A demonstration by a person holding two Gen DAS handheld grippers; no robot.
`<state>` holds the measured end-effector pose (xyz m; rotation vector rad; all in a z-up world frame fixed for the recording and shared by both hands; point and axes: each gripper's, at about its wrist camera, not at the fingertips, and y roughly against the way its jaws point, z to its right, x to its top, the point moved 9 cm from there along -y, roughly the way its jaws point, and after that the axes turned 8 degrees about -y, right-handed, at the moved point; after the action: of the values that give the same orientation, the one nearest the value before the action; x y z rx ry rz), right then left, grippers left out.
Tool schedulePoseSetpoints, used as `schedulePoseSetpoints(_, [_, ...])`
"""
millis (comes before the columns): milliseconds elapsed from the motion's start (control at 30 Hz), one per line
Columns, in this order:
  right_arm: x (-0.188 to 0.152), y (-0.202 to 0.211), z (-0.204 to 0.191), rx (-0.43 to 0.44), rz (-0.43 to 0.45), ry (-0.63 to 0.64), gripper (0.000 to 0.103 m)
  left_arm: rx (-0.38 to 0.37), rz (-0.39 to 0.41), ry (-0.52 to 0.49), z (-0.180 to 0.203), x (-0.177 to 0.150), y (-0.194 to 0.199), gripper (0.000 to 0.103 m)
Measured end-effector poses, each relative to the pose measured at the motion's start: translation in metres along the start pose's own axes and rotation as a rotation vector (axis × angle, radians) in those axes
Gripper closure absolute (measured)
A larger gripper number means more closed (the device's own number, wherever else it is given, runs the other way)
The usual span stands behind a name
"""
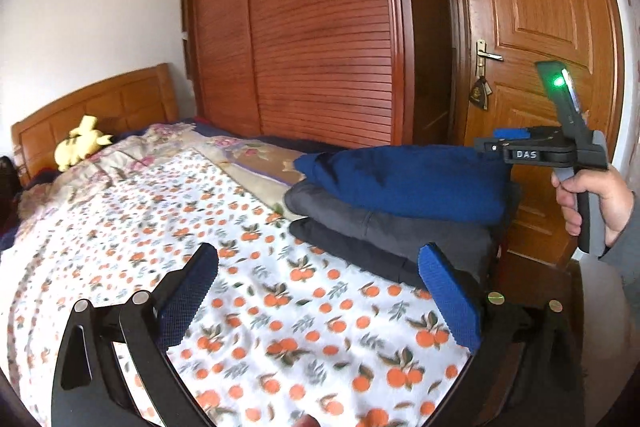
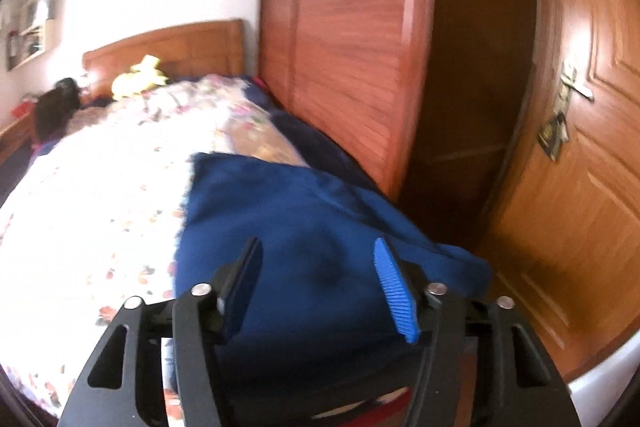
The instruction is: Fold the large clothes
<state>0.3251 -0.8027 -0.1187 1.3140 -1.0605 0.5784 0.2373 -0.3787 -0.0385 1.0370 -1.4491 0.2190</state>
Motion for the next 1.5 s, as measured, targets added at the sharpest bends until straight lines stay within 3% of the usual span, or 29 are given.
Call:
schedulePoseSetpoints(233, [-0.030, 0.059, -0.098, 0.184, 0.055, 0.063, 0.033, 0.096, -0.004, 0.026, -0.025, -0.031, 0.062, 0.002])
schedulePoseSetpoints(433, [-0.072, 0.081, -0.169, 0.327, 0.038, 0.047, 0.018, 0.176, -0.054, 0.048, -0.047, -0.074, 0.112, 0.002])
schedulePoseSetpoints(600, [-0.098, 0.097, -0.211, 0.398, 0.035, 0.025, 0.007, 0.240, -0.084, 0.120, -0.075, -0.114, 0.157, 0.002])
schedulePoseSetpoints(833, [-0.128, 0.123, -0.283, 0.490, 0.029, 0.051, 0.007, 0.366, -0.094, 0.244, -0.121, -0.159, 0.216, 0.002])
schedulePoseSetpoints(1033, [-0.150, 0.150, -0.332, 0.561, 0.036, 0.075, 0.007, 0.524, -0.092, 0.294, -0.151, -0.183, 0.264, 0.002])
schedulePoseSetpoints(1233, [-0.163, 0.167, -0.362, 0.604, 0.041, 0.102, 0.007, 0.579, -0.090, 0.335, -0.163, -0.201, 0.295, 0.002])
schedulePoseSetpoints(1500, [-0.170, 0.182, -0.375, 0.610, 0.057, 0.125, 0.007, 0.589, -0.105, 0.383, -0.169, -0.221, 0.304, 0.002])
